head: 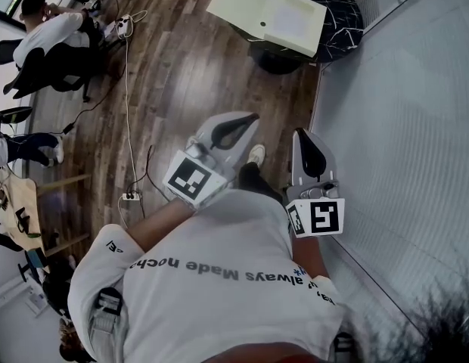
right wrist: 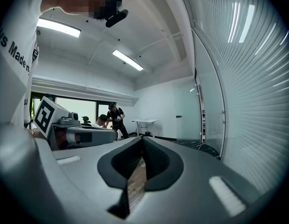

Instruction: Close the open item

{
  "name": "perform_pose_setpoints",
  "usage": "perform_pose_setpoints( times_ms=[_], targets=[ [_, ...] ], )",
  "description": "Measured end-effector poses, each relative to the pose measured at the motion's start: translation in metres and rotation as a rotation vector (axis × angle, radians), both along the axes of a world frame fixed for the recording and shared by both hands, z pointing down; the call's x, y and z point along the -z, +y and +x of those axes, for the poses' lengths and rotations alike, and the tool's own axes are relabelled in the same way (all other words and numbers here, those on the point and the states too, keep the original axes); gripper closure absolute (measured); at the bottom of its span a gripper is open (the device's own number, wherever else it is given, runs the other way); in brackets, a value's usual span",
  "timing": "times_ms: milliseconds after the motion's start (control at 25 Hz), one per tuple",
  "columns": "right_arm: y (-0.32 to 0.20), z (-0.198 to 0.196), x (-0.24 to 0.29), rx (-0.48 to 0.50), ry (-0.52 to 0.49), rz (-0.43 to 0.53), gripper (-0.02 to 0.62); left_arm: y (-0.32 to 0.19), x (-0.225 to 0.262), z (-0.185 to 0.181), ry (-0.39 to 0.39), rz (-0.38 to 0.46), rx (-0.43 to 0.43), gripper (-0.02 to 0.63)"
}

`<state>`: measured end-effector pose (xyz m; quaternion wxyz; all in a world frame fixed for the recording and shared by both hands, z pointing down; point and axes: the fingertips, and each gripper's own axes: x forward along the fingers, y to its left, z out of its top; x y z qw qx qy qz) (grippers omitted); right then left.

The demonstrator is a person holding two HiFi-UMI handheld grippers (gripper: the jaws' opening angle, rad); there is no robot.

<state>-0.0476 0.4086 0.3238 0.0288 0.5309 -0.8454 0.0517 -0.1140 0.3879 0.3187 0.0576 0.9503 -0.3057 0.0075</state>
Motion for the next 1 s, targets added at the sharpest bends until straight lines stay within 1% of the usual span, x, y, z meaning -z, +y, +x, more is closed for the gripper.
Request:
perform_pose_setpoints(
  times_ms=[240, 440, 720, 1000],
  targets=[
    [-0.057, 0.059, -0.007, -0.012, -0.009, -0.011, 0.592, -0.06, -0.004, 0.062, -0.023, -0.003, -0.025, 0.603],
    [-0.088, 0.097, -0.002, -0.013, -0.011, -0.009, 0.592, -0.09, -0.001, 0.101, -0.031, -0.007, -0.028, 0.603],
    [-0.118, 0.129, -0.001, 0.015, -0.009, -0.008, 0.592, -0.121, 0.0, 0.132, -0.035, -0.003, 0.002, 0.603],
    [-0.137, 0.138, -0.003, 0.029, -0.01, -0.016, 0.594, -0.14, -0.004, 0.139, -0.048, -0.007, 0.012, 0.603]
  ],
)
